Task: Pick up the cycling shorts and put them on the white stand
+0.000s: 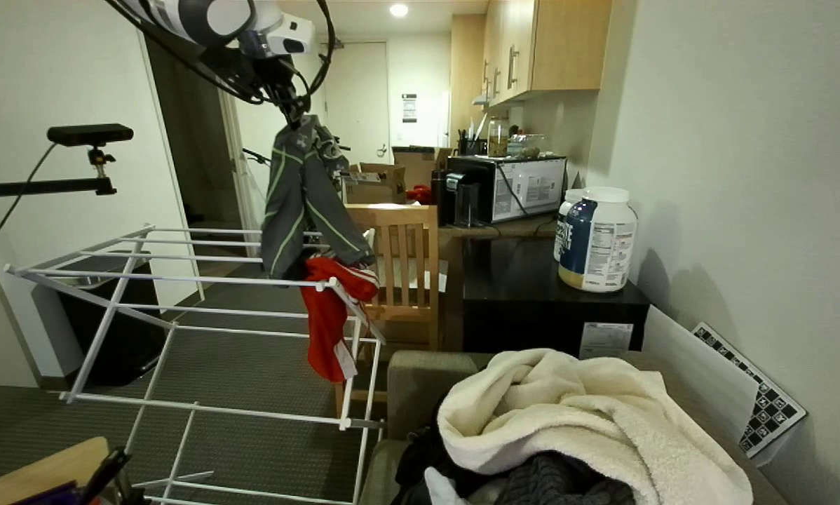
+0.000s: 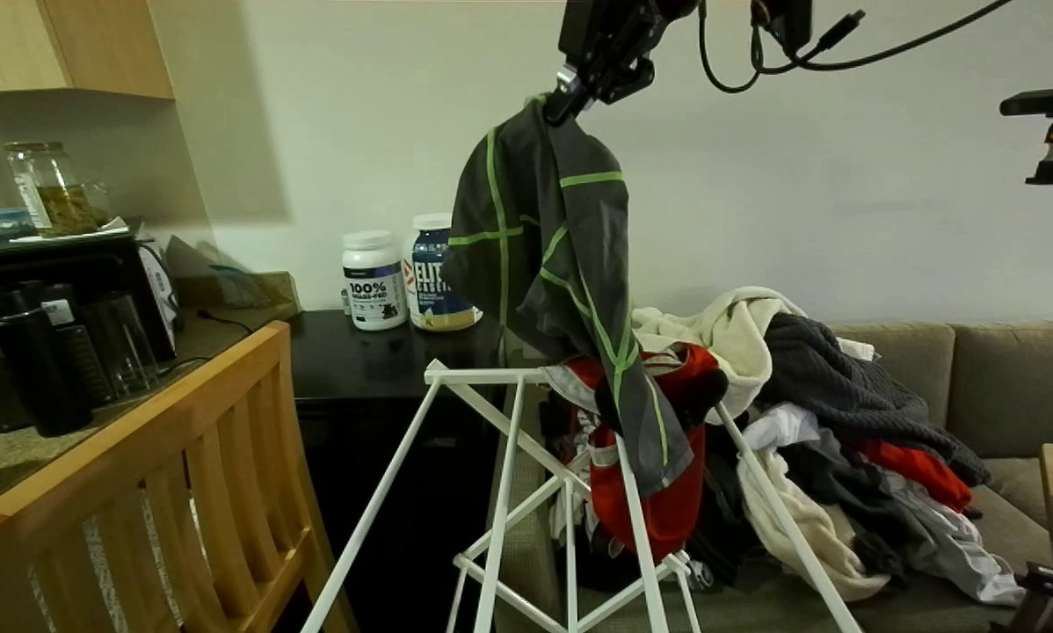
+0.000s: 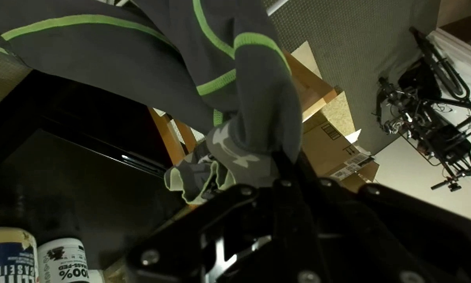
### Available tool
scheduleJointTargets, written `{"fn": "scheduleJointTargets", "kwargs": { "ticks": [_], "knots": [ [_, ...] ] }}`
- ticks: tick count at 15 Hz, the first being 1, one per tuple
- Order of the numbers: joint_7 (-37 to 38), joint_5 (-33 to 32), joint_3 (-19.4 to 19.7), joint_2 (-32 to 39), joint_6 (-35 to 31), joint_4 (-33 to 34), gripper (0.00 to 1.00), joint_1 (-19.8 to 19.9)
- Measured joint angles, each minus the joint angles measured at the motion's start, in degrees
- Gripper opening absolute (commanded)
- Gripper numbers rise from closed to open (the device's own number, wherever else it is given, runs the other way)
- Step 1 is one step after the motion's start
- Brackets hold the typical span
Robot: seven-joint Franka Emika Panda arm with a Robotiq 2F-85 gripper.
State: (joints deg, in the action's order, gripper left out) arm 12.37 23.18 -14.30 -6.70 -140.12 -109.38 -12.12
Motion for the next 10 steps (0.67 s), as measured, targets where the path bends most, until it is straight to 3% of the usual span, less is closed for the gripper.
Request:
{"fn": "scheduleJointTargets", "kwargs": {
  "ticks": [10],
  "knots": [
    [10.2,-7.5,-1.1,5.7,-6.9,4.7,0.01,-1.0]
  ]
}}
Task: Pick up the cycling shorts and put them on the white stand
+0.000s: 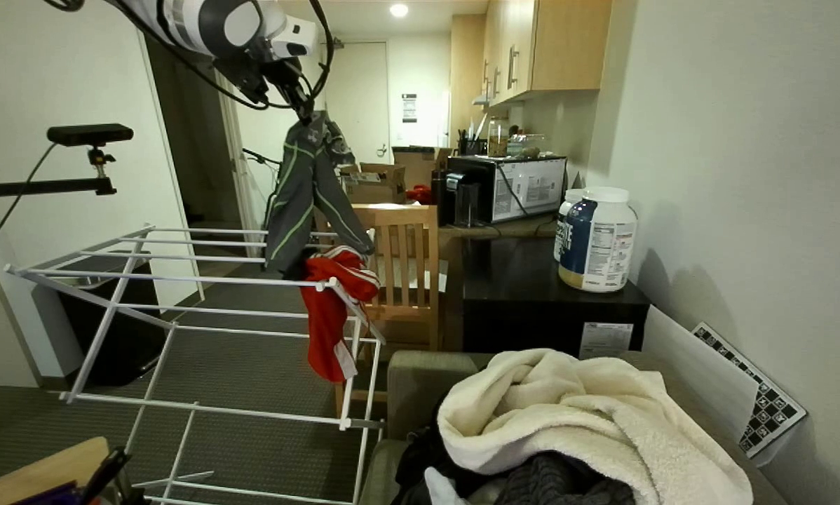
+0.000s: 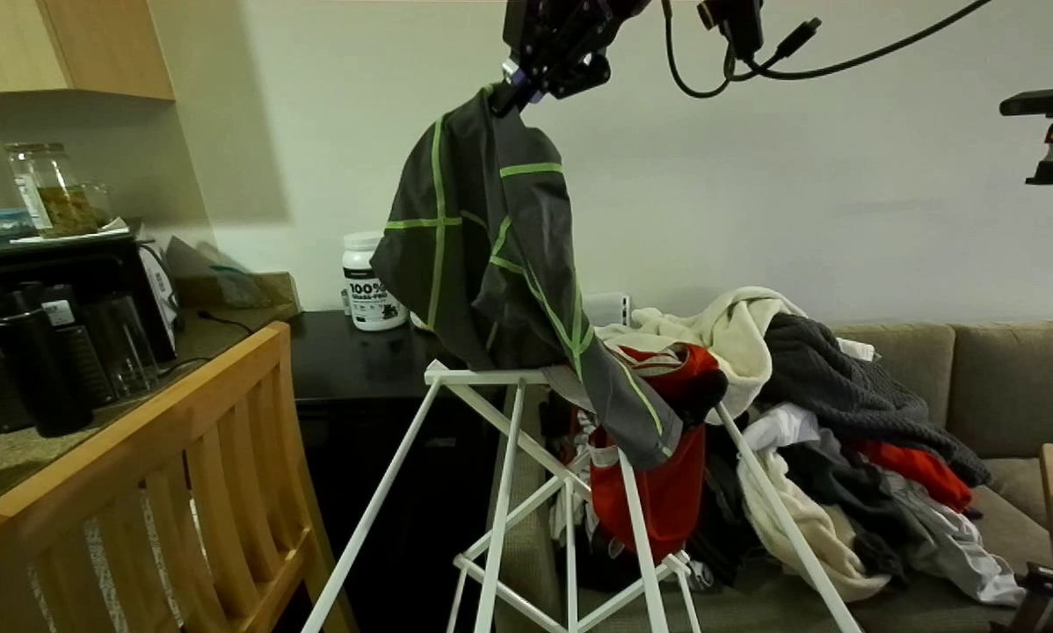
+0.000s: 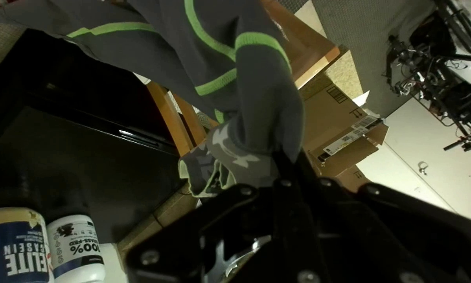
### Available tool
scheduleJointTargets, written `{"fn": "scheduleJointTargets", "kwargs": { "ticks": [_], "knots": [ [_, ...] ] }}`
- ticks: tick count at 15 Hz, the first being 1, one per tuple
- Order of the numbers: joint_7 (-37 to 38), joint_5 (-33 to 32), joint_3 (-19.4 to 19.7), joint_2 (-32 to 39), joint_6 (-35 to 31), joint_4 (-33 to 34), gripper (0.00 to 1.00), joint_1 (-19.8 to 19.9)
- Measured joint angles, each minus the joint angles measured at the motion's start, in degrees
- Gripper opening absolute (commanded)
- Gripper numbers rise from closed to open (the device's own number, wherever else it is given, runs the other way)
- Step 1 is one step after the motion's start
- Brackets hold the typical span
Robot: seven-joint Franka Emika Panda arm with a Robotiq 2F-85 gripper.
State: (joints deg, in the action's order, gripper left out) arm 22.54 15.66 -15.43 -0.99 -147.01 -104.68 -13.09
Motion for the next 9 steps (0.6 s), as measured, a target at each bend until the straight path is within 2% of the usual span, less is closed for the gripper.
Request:
{"fn": "scheduleJointTargets", "kwargs": {
  "ticks": [9],
  "knots": [
    [11.2,-11.6,1.1,5.7,-1.7,3.6,0.01,-0.3]
  ]
}}
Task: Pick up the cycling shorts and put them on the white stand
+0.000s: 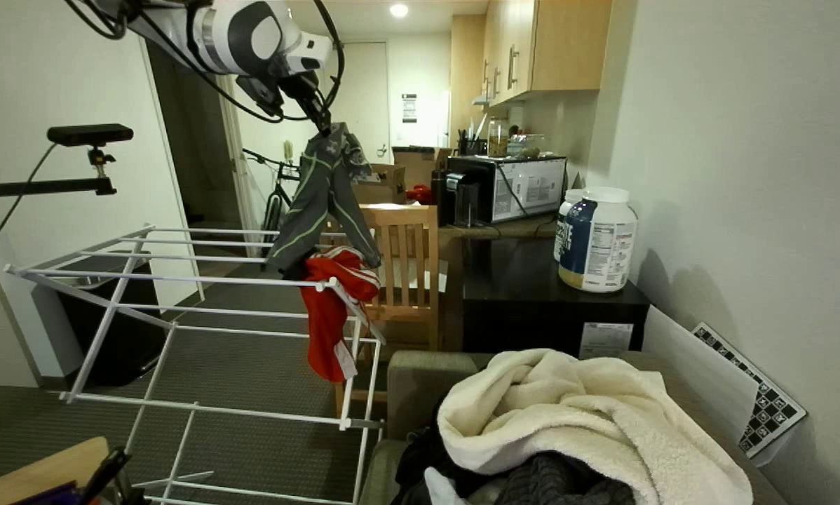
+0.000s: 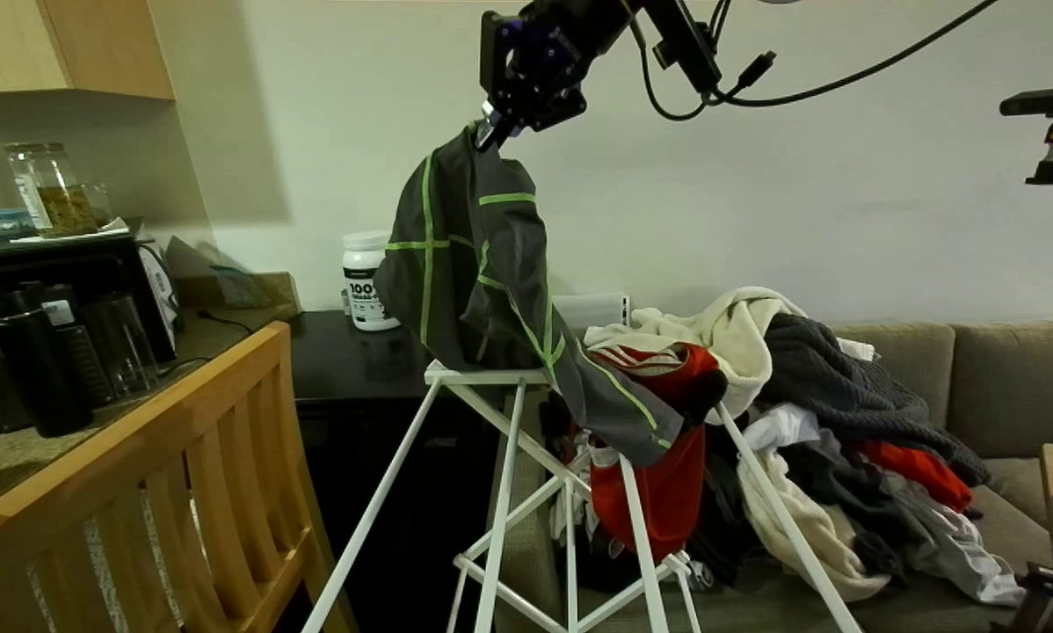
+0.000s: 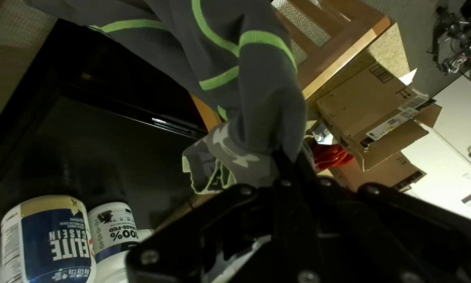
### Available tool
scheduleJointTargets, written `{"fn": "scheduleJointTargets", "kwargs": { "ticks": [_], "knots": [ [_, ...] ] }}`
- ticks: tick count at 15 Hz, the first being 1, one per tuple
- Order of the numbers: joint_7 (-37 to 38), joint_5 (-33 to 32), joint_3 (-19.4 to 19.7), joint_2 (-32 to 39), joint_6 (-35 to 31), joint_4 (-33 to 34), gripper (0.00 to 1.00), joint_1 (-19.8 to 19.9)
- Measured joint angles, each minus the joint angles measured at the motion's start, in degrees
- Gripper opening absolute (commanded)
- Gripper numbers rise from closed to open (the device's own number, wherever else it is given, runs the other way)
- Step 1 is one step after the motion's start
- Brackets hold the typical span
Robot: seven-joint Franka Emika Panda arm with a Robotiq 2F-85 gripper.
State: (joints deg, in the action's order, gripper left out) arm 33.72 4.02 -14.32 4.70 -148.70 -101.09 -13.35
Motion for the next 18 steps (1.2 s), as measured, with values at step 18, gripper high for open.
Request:
{"fn": "scheduleJointTargets", "kwargs": {
  "ticks": [18],
  "knots": [
    [5.1,-3.4,2.7,5.7,0.0,7.4,0.30,-4.6]
  ]
}}
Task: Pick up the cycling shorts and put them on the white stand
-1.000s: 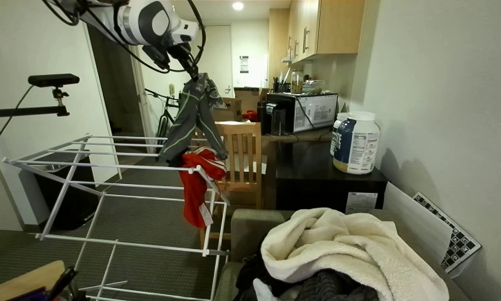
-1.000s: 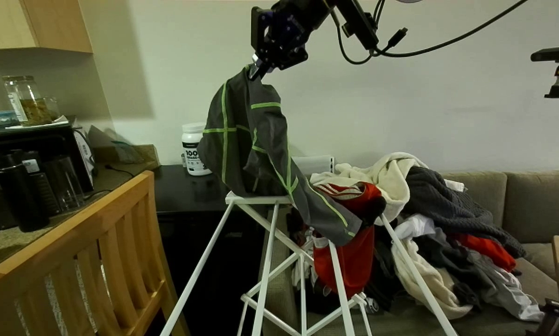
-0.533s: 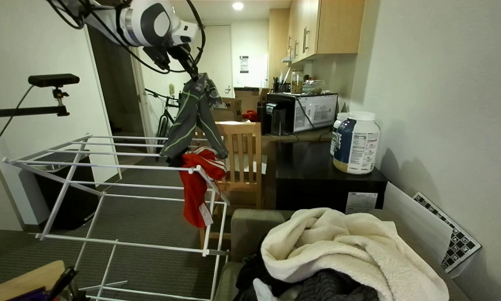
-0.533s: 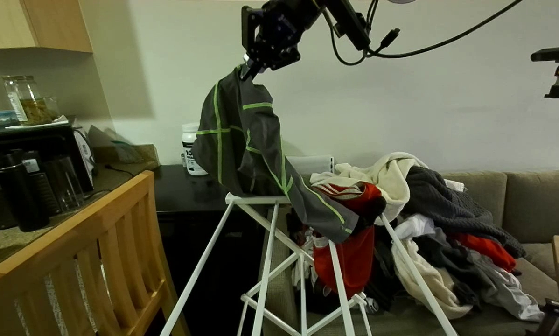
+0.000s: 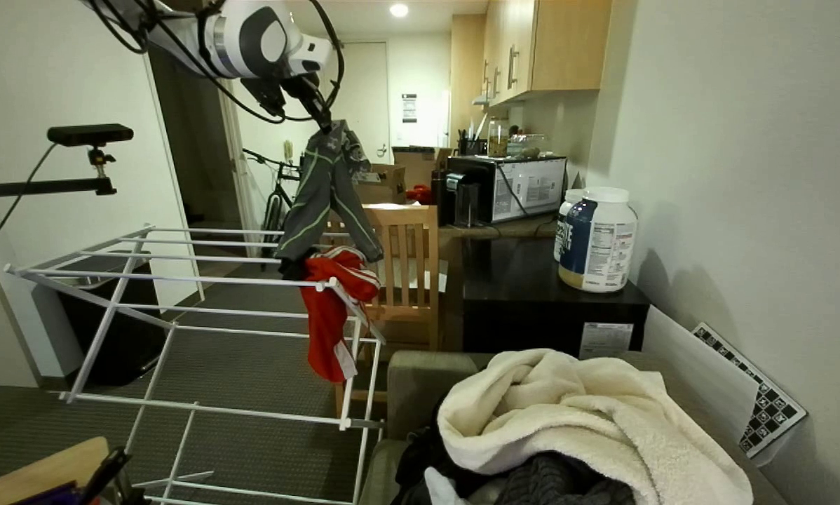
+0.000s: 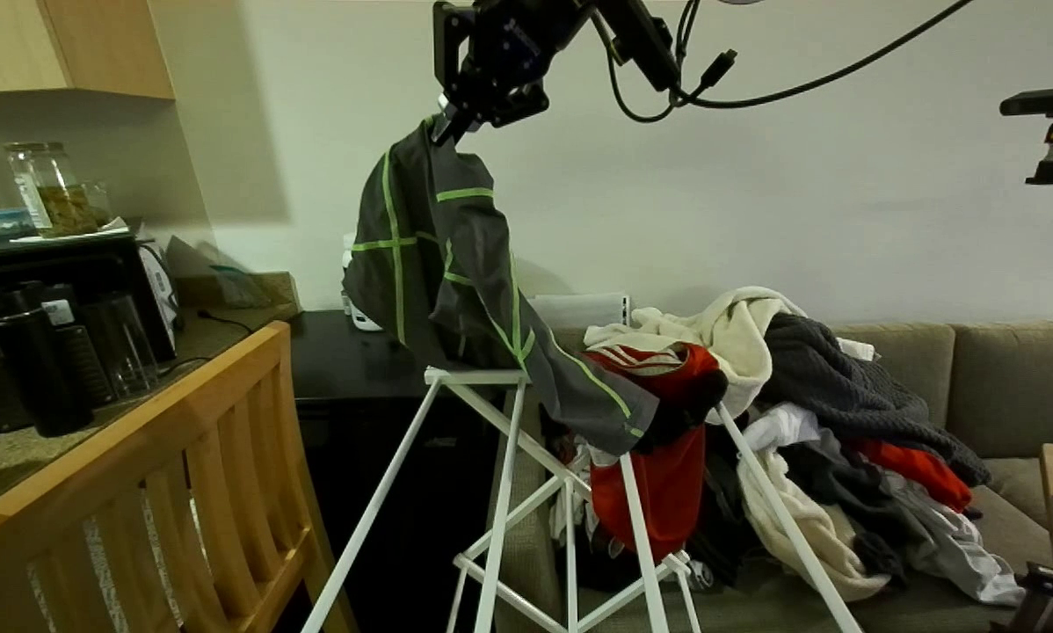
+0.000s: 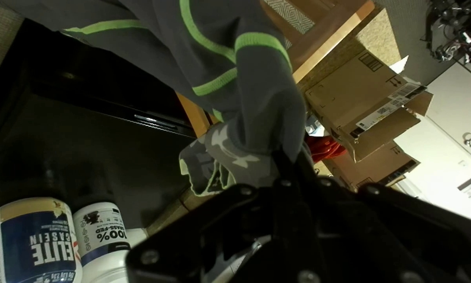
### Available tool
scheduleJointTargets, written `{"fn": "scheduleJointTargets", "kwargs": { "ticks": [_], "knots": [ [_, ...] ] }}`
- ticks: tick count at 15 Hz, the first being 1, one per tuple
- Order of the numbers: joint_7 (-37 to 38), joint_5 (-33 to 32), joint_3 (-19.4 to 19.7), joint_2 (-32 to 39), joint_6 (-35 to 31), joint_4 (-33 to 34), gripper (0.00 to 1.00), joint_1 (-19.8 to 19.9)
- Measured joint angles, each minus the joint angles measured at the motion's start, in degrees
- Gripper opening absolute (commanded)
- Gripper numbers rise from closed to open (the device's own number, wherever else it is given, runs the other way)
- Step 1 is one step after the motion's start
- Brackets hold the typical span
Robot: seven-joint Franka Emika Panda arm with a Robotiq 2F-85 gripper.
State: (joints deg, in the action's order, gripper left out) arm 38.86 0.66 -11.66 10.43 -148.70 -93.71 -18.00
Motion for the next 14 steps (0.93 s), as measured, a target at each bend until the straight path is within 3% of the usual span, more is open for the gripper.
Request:
{"fn": "scheduleJointTargets", "kwargs": {
  "ticks": [3,11,14],
  "knots": [
    [0.1,0.0,0.6,0.8,0.0,0.9,0.43,-0.4],
    [0.1,0.0,1.9,1.8,0.0,2.3,0.95,-0.7],
    [0.1,0.0,2.0,1.8,-0.3,2.3,1.00,-0.7]
  ]
}}
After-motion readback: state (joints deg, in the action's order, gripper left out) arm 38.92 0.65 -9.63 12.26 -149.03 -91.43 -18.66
